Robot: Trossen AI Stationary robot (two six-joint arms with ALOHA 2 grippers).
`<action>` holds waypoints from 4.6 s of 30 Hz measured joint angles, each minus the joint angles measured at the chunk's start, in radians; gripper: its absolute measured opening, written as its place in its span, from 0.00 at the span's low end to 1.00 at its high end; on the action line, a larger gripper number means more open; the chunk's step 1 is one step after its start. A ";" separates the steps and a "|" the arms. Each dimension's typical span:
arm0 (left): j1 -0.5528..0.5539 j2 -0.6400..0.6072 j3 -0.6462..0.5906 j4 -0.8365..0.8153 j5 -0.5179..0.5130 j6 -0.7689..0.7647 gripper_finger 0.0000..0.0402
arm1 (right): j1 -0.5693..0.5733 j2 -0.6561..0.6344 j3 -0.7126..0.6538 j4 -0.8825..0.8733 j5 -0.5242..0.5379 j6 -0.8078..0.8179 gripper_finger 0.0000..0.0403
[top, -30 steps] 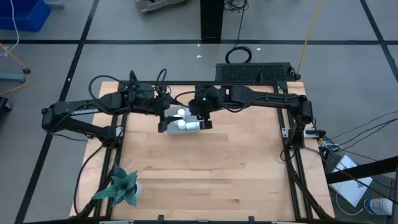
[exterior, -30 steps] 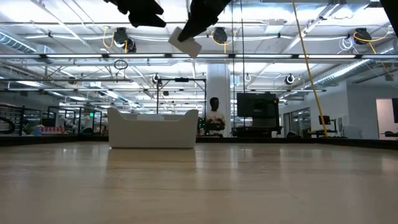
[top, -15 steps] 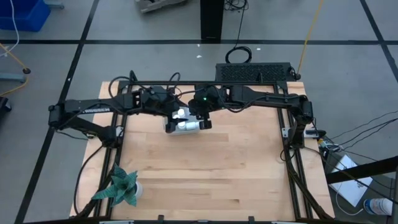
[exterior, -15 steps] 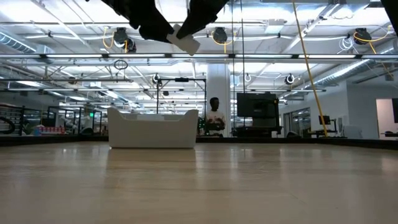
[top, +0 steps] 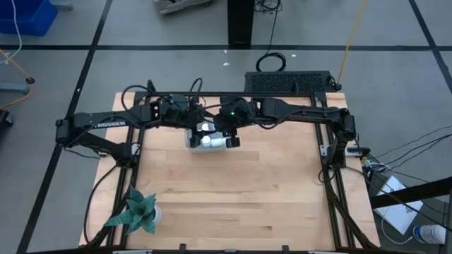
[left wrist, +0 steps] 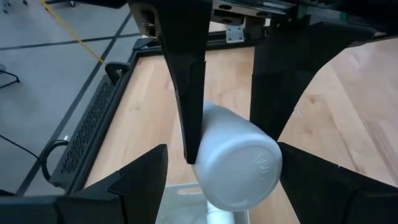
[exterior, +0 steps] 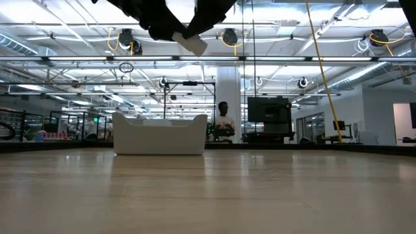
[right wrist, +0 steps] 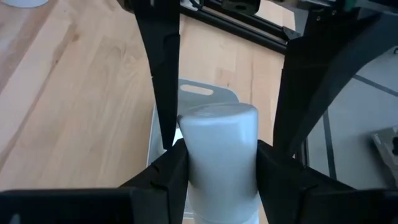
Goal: Pick and place pill bottles into a basket
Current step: Adjust the white pill bottle in the gray bin
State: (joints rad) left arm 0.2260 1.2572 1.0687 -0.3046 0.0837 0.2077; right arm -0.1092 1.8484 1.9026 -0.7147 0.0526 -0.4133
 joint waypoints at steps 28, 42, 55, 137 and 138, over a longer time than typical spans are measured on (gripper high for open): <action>0.000 -0.017 0.000 0.003 0.006 0.147 0.44 | 0.000 -0.015 0.000 0.012 0.032 -0.001 0.30; 0.001 -0.144 -0.001 -0.085 -0.052 0.162 0.44 | -0.032 -0.105 0.000 0.030 0.129 0.038 0.49; -0.006 -0.167 0.000 -0.064 -0.055 0.174 0.44 | -0.076 -0.137 -0.034 0.031 0.133 0.062 0.48; 0.352 -0.072 -0.629 1.870 0.592 -0.236 0.44 | -0.125 -0.033 -0.289 1.260 -0.398 0.216 0.68; 0.352 -0.072 -0.629 1.870 0.593 -0.236 0.44 | -0.125 -0.033 -0.289 1.263 -0.398 0.215 0.68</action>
State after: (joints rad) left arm 0.5777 1.1847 0.4400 1.5650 0.6769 -0.0286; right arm -0.2340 1.8152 1.6138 0.5487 -0.3451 -0.1979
